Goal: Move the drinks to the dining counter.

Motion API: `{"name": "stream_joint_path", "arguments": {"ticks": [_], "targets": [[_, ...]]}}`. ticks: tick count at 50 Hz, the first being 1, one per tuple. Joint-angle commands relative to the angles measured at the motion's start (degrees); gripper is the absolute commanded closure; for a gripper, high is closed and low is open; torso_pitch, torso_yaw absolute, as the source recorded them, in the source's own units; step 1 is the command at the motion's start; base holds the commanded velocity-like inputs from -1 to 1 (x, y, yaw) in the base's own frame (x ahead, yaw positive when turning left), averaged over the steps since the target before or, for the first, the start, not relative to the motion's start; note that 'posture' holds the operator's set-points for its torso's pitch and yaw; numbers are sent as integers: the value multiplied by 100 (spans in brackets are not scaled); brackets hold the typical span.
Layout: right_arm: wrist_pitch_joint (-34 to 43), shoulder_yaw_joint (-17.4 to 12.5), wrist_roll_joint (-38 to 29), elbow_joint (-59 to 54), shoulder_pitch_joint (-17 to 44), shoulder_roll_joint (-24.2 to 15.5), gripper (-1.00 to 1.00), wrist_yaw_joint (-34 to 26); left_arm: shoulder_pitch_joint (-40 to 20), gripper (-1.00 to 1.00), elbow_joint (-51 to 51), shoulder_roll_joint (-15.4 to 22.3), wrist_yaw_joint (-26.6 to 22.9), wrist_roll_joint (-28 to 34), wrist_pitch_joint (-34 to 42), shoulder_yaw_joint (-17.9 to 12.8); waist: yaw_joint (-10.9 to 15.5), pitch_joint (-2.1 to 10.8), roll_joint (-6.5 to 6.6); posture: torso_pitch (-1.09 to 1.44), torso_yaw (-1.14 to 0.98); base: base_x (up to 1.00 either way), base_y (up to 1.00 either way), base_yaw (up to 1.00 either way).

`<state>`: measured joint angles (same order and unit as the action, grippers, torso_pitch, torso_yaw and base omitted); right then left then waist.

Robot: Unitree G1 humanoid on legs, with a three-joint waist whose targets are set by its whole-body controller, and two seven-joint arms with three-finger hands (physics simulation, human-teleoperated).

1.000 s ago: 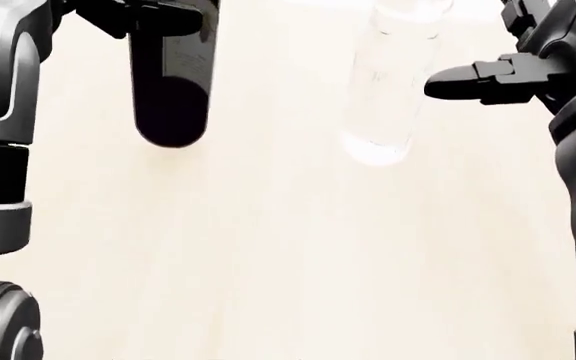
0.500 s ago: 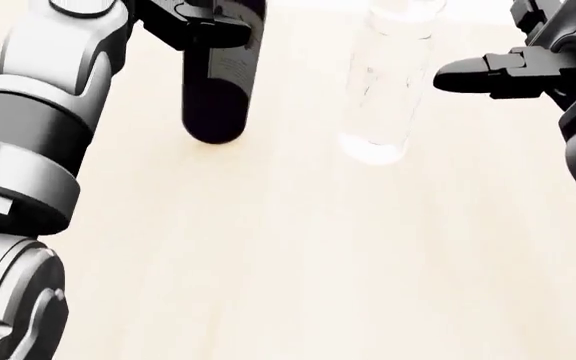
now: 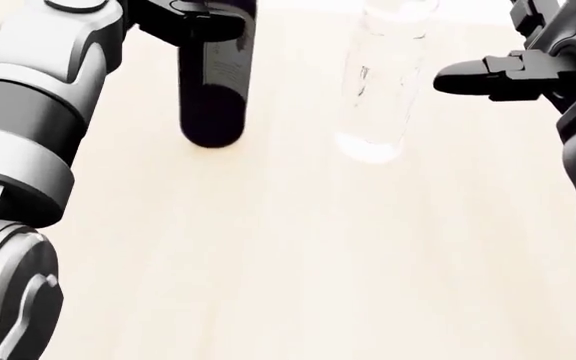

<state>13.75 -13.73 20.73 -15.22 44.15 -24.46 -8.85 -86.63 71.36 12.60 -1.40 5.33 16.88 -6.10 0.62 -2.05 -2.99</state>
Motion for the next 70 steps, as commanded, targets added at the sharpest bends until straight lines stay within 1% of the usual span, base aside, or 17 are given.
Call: {"name": "stream_joint_path", "arguments": {"ticks": [1, 3, 8, 11, 13, 15, 18, 19, 20, 26, 31, 35, 39, 50, 55, 70], "targets": [[-159, -85, 30, 211, 177, -81, -100, 7, -290, 76, -300, 35, 5, -73, -254, -34, -14, 187, 2, 0, 0, 0, 0, 0], [-167, -79, 23, 189, 181, -79, -100, 20, -293, 66, -320, 33, 5, -67, -287, -28, -10, 185, 2, 0, 0, 0, 0, 0], [-140, -87, 54, 225, 172, -85, -100, 15, -300, 48, -348, 34, -12, -66, -326, -19, -3, 177, 4, 0, 0, 0, 0, 0], [-185, -92, 55, 175, 175, -89, -100, -1, -311, 44, -374, 33, -8, -76, -300, -24, 0, 173, 5, 0, 0, 0, 0, 0], [-180, -102, 70, 178, 173, -98, -100, 5, -305, 35, -392, 32, -16, -75, -319, -16, -1, 171, 4, 0, 0, 0, 0, 0], [-174, -103, 76, 189, 169, -103, -100, 11, -313, 35, -382, 38, -15, -76, -324, -18, 1, 169, 3, 0, 0, 0, 0, 0], [-182, -108, 84, 170, 173, -114, -100, 8, -318, 27, -388, 36, -17, -83, -327, -20, 1, 166, 2, 0, 0, 0, 0, 0], [-178, -110, 88, 177, 164, -115, -100, 13, -313, 10, -392, 34, -29, -94, -342, -26, 0, 167, 2, 0, 0, 0, 0, 0], [-198, -112, 87, 144, 170, -117, -100, 9, -297, 7, -381, 31, -35, -90, -365, -19, 0, 167, 1, 0, 0, 0, 0, 0], [-203, -112, 108, 115, 191, -135, -100, 7, -333, 11, -393, 45, -41, -126, -338, -41, -4, 172, 1, 0, 0, 0, 0, 0], [-210, -115, 117, 95, 206, -146, -100, 8, -348, 7, -421, 64, -53, -142, -303, -38, -9, 173, 7, 0, 0, 0, 0, 0], [-238, -106, 118, 56, 216, -140, -100, 1, -342, 0, -426, 81, -65, -149, -306, -35, -12, 175, 13, 0, 0, 0, 0, 0], [-231, -122, 134, 68, 203, -154, -100, 7, -346, -15, -460, 98, -75, -153, -274, -30, -15, 183, 15, 0, 0, 0, 0, 0], [-316, -120, 132, -32, 190, -150, -100, 7, -309, -31, -523, 138, -114, -151, -246, -19, -24, 188, 16, 0, 0, 0, 0, 0], [-344, -114, 127, -60, 192, -146, -100, 6, -276, -44, -558, 168, -142, -155, -239, -22, -27, 196, 25, 0, 0, 0, 0, 0], [-339, -125, 156, -33, 159, -155, -100, 9, -272, -55, -625, 202, -186, -144, -199, -12, -29, 189, 15, 0, 0, 0, 0, 0]]}}
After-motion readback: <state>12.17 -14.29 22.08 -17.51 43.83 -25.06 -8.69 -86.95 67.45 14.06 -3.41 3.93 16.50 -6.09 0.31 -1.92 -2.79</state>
